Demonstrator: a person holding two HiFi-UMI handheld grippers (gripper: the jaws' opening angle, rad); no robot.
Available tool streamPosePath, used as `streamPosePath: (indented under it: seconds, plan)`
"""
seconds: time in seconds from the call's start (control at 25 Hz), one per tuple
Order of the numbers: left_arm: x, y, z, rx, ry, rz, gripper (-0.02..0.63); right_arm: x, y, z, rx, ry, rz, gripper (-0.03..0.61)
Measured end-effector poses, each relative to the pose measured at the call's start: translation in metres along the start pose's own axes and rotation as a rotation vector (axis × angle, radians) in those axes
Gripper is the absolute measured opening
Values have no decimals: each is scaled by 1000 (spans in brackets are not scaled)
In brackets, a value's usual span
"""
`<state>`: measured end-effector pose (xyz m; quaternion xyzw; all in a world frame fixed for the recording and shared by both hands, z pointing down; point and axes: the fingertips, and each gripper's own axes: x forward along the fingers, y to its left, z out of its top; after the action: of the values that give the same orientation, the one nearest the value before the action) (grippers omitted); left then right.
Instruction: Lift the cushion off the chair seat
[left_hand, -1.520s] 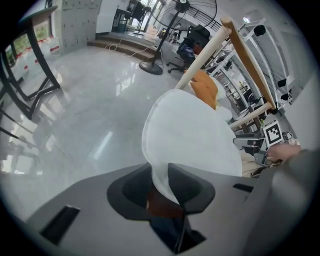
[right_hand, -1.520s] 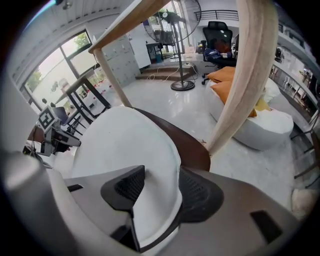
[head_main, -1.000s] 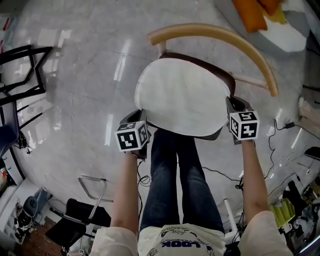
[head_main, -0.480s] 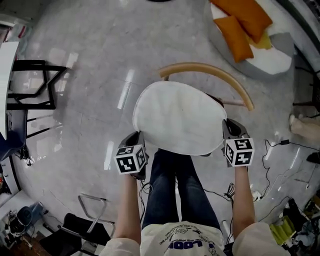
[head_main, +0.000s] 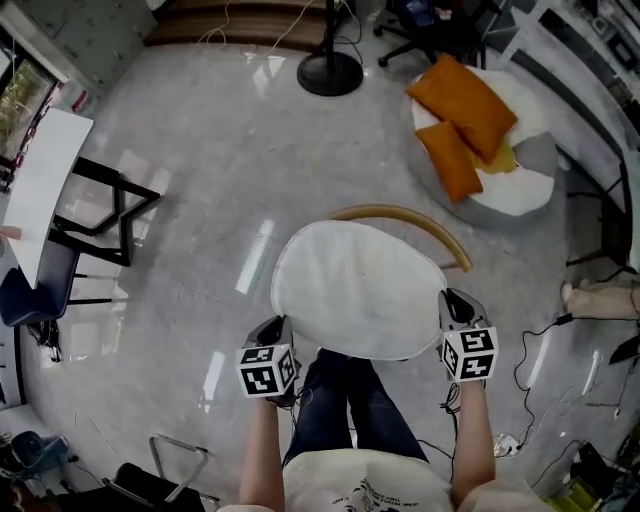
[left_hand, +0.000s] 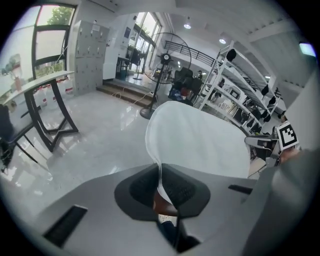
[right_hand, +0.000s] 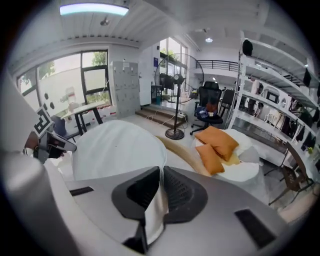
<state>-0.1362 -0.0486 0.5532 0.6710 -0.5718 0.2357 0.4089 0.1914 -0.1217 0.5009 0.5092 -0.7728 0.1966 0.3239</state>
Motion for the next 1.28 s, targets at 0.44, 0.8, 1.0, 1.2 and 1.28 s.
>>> streamPosePath:
  seconds: [0.44, 0.8, 1.0, 1.2, 1.28]
  plan:
    - [-147, -16, 90, 17, -272, 39, 35, -132, 26, 110, -10, -248, -18, 44]
    - [-253, -44, 154, 87, -506, 70, 35, -219, 28, 176, -6, -440, -56, 43]
    - [-294, -54, 170, 124, -598, 80, 35, -251, 35, 192, 7, -521, -75, 43]
    - [-322, -60, 177, 132, -660, 93, 34, -272, 39, 203, 14, -586, -82, 43]
    - [-330, -61, 179, 133, -680, 98, 34, -277, 39, 206, 16, -607, -81, 43]
